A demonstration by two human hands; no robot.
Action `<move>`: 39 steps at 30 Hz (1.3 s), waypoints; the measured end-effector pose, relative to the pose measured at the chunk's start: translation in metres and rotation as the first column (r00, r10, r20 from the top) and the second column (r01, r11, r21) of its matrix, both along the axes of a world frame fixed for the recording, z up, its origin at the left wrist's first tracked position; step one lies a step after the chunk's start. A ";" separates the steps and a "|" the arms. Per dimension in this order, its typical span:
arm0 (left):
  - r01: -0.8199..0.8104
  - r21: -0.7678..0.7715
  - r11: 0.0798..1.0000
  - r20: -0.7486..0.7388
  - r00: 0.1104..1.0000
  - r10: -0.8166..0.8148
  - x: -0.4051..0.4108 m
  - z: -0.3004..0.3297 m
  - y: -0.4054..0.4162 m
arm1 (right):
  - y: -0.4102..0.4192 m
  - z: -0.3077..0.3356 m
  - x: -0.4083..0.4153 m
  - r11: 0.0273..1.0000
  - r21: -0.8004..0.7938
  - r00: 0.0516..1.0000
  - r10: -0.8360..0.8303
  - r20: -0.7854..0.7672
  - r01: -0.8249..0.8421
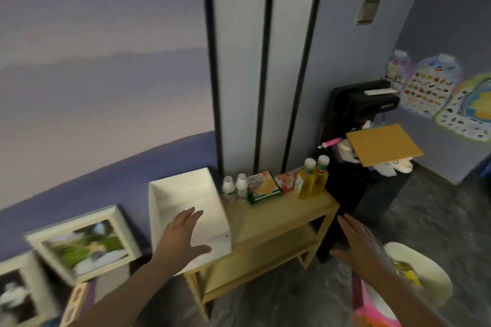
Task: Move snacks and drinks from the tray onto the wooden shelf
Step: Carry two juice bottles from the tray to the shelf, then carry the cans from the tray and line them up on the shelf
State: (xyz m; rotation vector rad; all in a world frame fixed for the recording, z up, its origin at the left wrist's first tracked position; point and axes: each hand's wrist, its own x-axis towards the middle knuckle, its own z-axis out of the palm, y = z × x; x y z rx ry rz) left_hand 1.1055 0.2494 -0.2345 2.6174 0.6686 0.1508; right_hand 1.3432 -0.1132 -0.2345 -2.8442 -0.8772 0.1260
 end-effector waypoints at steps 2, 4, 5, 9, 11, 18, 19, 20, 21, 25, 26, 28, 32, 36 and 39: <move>-0.070 0.007 0.998 0.007 0.998 0.070 -0.050 0.005 0.005 | 0.015 0.005 -0.028 0.999 -0.021 0.999 0.049 -0.020 -0.050; -0.147 0.007 0.989 0.018 0.989 0.147 -0.099 0.010 0.008 | 0.033 0.008 -0.056 0.995 -0.038 0.995 0.095 -0.036 -0.096; -0.185 0.000 0.983 0.025 0.982 0.185 -0.122 0.011 0.008 | 0.043 0.009 -0.072 0.992 -0.045 0.993 0.118 -0.028 -0.119; -0.327 0.016 0.945 0.014 0.945 0.327 -0.222 0.003 0.001 | 0.081 0.011 -0.142 0.957 -0.015 0.953 0.290 0.091 -0.290; -0.390 0.011 0.921 -0.014 0.921 0.390 -0.275 -0.007 -0.007 | 0.095 0.006 -0.176 0.919 -0.023 0.911 0.393 0.123 -0.393; -0.582 0.019 0.813 -0.149 0.802 0.578 -0.435 -0.039 -0.035 | 0.126 -0.018 -0.294 0.840 0.058 0.836 0.543 -0.077 -0.540; -0.610 0.023 0.792 -0.167 0.779 0.604 -0.453 -0.041 -0.038 | 0.130 -0.019 -0.307 0.826 0.055 0.821 0.563 -0.091 -0.561; -0.636 0.027 0.771 -0.188 0.754 0.629 -0.471 -0.045 -0.040 | 0.135 -0.022 -0.321 0.812 0.052 0.805 0.584 -0.103 -0.582; -0.656 0.035 0.754 -0.204 0.734 0.648 -0.488 -0.048 -0.042 | 0.140 -0.024 -0.334 0.800 0.051 0.792 0.599 -0.118 -0.598; -0.710 0.036 0.703 -0.258 0.673 0.693 -0.541 -0.064 -0.048 | 0.161 -0.037 -0.381 0.748 0.016 0.741 0.659 -0.125 -0.663; -0.717 0.037 0.696 -0.265 0.665 0.699 -0.552 -0.069 -0.049 | 0.167 -0.041 -0.391 0.738 0.011 0.731 0.669 -0.133 -0.674; -0.734 0.020 0.679 -0.273 0.649 0.710 -0.572 -0.080 -0.051 | 0.180 -0.052 -0.412 0.719 0.009 0.710 0.687 -0.153 -0.695; -0.772 -0.031 0.635 -0.304 0.612 0.730 -0.604 -0.108 -0.054 | 0.210 -0.077 -0.456 0.682 -0.030 0.674 0.714 -0.187 -0.731; -0.812 -0.097 0.576 -0.337 0.571 0.749 -0.623 -0.144 -0.063 | 0.236 -0.114 -0.502 0.622 -0.074 0.621 0.752 -0.221 -0.780; -0.825 -0.189 0.532 -0.360 0.562 0.744 -0.627 -0.178 -0.081 | 0.252 -0.149 -0.534 0.563 -0.103 0.567 0.773 -0.285 -0.820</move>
